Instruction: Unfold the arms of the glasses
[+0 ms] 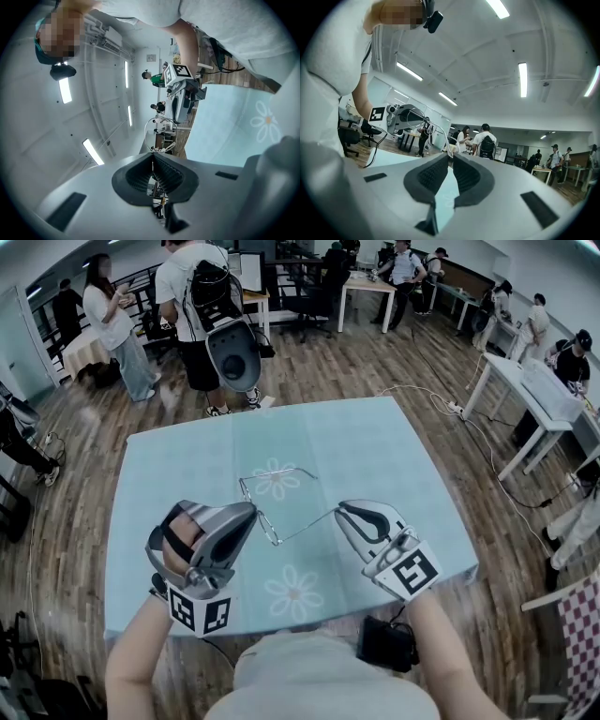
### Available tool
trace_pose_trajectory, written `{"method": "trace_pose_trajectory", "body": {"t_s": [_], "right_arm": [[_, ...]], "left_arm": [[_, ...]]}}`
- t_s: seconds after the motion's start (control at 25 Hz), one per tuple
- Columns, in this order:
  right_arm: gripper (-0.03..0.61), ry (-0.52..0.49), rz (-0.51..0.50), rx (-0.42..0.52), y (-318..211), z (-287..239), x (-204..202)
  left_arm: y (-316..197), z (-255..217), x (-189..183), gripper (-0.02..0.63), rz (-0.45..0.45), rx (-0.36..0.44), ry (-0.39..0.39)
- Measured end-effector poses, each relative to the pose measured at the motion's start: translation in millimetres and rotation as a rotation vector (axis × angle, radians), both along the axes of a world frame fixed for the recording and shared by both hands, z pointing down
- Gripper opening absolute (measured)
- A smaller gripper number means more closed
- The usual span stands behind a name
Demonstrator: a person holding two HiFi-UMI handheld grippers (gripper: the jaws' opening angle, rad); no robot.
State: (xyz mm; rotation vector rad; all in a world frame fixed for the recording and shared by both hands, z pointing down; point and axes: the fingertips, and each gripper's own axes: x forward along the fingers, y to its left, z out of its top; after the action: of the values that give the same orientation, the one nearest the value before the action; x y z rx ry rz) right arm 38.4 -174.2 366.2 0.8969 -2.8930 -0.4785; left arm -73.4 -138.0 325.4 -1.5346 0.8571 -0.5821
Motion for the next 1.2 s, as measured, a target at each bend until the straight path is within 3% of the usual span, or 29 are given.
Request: {"method": "trace_pose_trajectory", "body": {"t_s": [0.24, 0.68, 1.2], "right_arm": [[0.029, 0.001, 0.006, -0.006, 2, -2, -9], [0.101, 0.000, 0.007, -0.022, -8, -5, -5], [0.121, -0.008, 0.014, -0.018, 3, -7, -5]], "left_arm": [[7, -4, -6, 0.011, 0.022, 0.023, 0.001], [2, -5, 4, 0.011, 0.031, 0.038, -0.022], [-4, 3, -5, 0.011, -0.041, 0.008, -0.026]]}}
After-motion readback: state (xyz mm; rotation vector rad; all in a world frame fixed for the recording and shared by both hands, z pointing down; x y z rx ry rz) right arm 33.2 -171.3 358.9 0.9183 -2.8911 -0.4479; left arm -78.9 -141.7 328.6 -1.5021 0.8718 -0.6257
